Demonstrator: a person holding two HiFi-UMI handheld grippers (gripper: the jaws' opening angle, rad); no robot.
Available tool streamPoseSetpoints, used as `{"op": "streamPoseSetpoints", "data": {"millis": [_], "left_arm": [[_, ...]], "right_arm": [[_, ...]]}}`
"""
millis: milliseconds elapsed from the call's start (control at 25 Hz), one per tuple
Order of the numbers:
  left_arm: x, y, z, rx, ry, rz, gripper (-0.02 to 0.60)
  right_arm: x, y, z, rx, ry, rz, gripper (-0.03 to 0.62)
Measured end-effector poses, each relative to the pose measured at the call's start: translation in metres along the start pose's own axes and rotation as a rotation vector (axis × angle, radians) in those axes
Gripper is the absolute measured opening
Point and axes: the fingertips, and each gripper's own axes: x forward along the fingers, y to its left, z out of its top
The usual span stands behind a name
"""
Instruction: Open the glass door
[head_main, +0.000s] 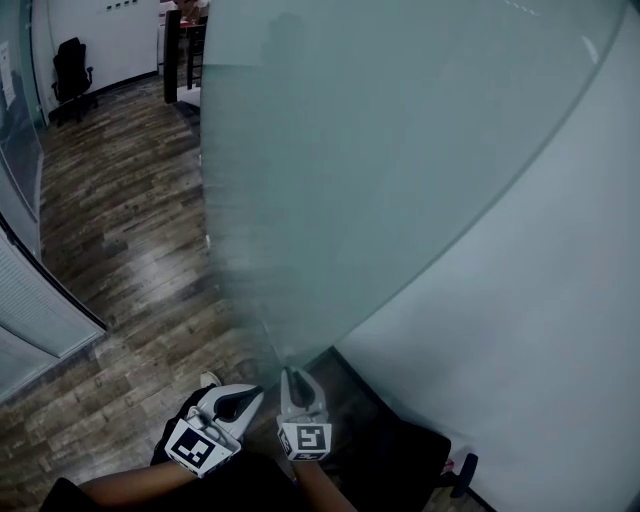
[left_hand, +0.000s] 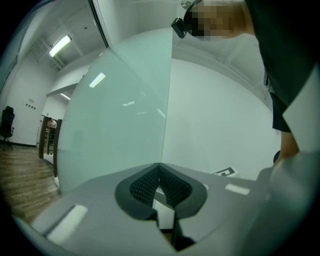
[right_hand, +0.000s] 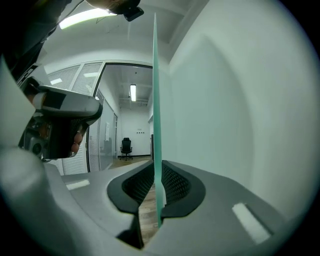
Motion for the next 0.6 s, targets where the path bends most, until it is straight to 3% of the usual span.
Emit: {"op": "streamPoseSetpoints", "data": {"millis": [320, 600], "left_arm": [[0.035, -0.023, -0.018, -0.02, 0.021, -0.115, 0.0], [0.088, -0.026, -0.016, -0.017, -0.017, -0.108, 0.0]], "right_arm": [[-0.005, -0.037, 0.005, 0.039, -0.006, -0.032, 0.055], [-0.01, -0.073, 0.006, -0.007, -0.011, -0.011, 0.053]]}}
